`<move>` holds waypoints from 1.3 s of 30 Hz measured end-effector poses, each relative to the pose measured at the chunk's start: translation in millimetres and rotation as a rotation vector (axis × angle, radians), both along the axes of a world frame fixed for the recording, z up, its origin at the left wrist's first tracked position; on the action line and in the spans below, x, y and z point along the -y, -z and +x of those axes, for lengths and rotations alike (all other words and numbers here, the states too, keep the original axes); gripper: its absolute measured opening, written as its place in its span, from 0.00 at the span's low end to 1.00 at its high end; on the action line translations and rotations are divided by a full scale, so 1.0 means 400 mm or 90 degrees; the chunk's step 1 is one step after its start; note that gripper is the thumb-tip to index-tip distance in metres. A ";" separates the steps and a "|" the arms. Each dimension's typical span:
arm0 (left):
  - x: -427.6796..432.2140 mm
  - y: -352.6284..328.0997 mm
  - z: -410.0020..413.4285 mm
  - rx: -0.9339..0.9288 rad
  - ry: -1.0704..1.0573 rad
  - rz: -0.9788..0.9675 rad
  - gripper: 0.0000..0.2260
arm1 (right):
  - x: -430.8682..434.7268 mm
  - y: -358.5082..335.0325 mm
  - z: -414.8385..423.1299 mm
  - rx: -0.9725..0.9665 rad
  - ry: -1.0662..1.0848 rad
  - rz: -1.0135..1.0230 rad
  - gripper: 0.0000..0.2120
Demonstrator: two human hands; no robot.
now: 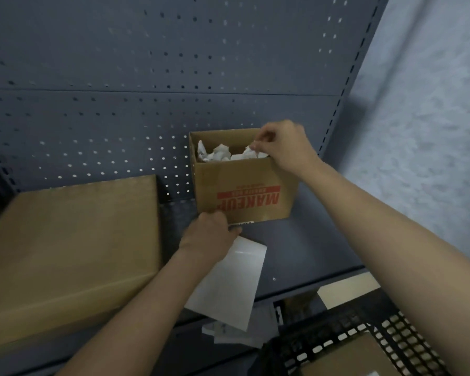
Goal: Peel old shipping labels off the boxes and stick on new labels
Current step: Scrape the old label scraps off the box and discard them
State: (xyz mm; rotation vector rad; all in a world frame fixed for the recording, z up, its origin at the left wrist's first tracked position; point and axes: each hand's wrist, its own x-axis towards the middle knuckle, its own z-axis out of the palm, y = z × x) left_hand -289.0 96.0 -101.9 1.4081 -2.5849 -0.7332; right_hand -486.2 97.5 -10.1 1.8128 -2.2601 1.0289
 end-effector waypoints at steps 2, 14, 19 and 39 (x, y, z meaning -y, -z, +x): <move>0.014 -0.001 0.002 -0.033 -0.016 0.028 0.15 | 0.010 -0.001 0.000 -0.020 0.002 0.034 0.08; -0.005 -0.001 0.062 -0.307 -0.116 0.355 0.16 | 0.005 -0.004 -0.021 0.027 -0.028 0.016 0.11; -0.043 -0.012 0.082 -0.394 -0.130 0.466 0.14 | 0.004 -0.006 -0.023 0.000 0.004 -0.041 0.03; -0.094 -0.071 0.120 -0.661 -0.087 0.693 0.15 | -0.018 -0.007 0.007 -0.057 -0.023 -0.004 0.03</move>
